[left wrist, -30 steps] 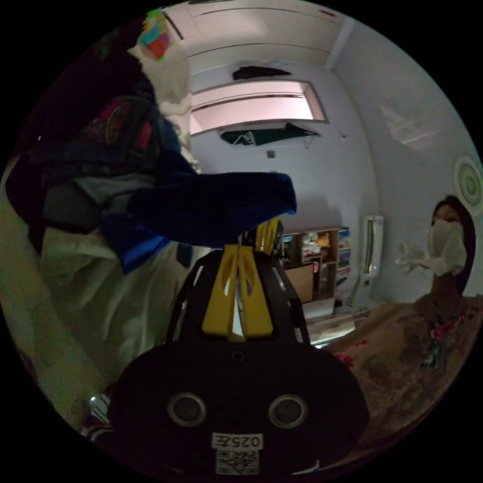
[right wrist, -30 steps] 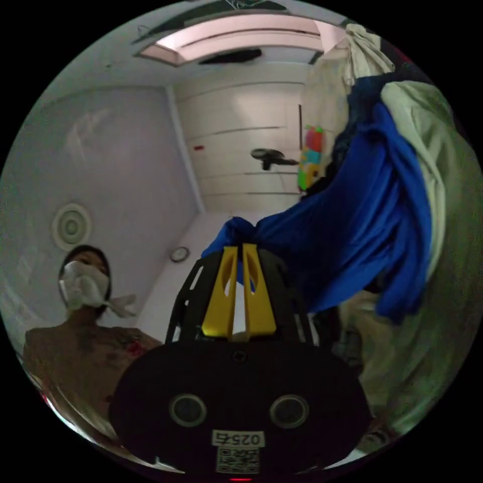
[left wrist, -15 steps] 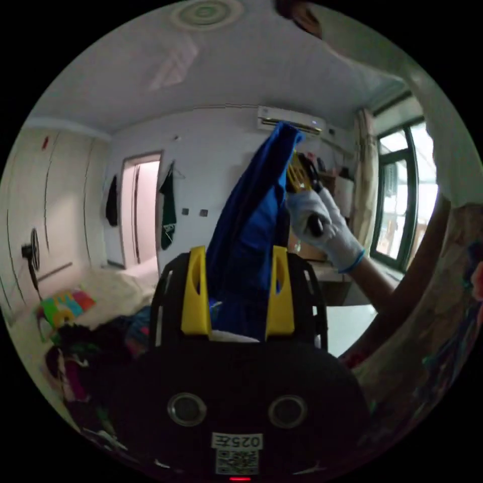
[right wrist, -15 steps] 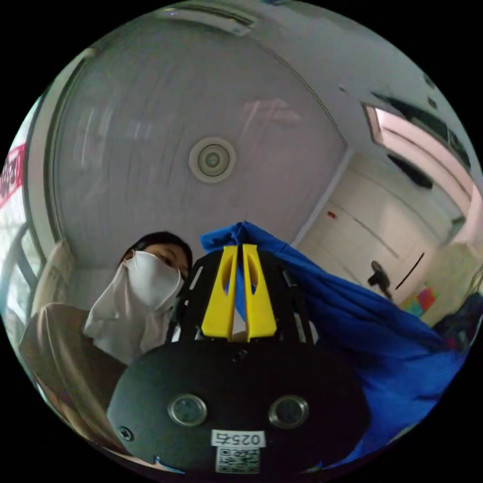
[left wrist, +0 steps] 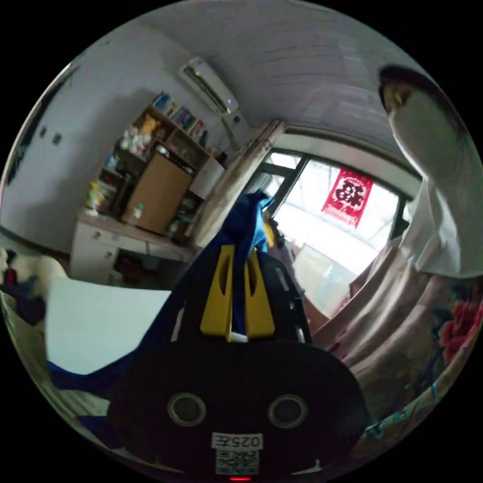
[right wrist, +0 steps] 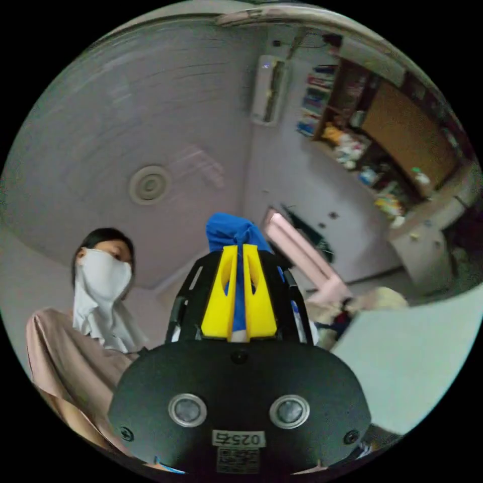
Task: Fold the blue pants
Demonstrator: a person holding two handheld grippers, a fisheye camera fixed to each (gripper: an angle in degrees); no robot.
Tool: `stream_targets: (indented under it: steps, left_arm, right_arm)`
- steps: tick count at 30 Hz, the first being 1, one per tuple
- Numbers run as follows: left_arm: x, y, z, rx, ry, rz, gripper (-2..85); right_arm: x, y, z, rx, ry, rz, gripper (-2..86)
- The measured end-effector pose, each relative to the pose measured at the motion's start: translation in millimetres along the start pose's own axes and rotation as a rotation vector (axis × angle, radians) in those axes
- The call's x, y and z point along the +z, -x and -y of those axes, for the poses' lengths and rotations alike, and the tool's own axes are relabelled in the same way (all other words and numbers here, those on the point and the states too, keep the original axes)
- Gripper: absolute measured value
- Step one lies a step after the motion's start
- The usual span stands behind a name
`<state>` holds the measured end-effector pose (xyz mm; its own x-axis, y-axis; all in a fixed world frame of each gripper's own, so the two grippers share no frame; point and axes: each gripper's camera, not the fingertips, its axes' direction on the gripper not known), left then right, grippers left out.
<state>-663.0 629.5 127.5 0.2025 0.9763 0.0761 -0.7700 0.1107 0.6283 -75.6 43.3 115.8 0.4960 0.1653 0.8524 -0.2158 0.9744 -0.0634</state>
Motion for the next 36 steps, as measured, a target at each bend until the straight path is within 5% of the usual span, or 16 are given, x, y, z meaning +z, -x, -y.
stream_targets:
  steps: [4,8,13,17,20,30,36]
  left_arm:
    - [76,19,-10,-0.071,0.143,-0.122,-1.4]
    - [125,26,-2,-0.106,0.077,-0.337,-1.4]
    - [144,14,51,0.038,0.023,-0.535,-1.3]
    - [142,-7,94,0.180,0.060,-0.559,-1.3]
    - [143,-25,114,0.268,0.109,-0.568,-1.2]
    - [130,-43,138,0.386,0.187,-0.714,-1.1]
    - [105,-38,147,0.418,0.175,-0.657,-1.2]
  right_arm:
    - [-87,-63,-13,0.240,0.118,-0.217,-0.4]
    - [-165,-82,-13,0.288,0.050,-0.057,-0.1]
    - [-217,-59,30,0.073,0.195,0.026,1.9]
    - [-239,-42,84,-0.126,0.244,0.002,17.5]
    - [-213,-40,106,-0.214,0.390,-0.008,20.4]
    - [-111,-110,44,0.249,0.664,0.732,19.8]
    - [-101,-54,42,0.154,0.977,0.800,18.4]
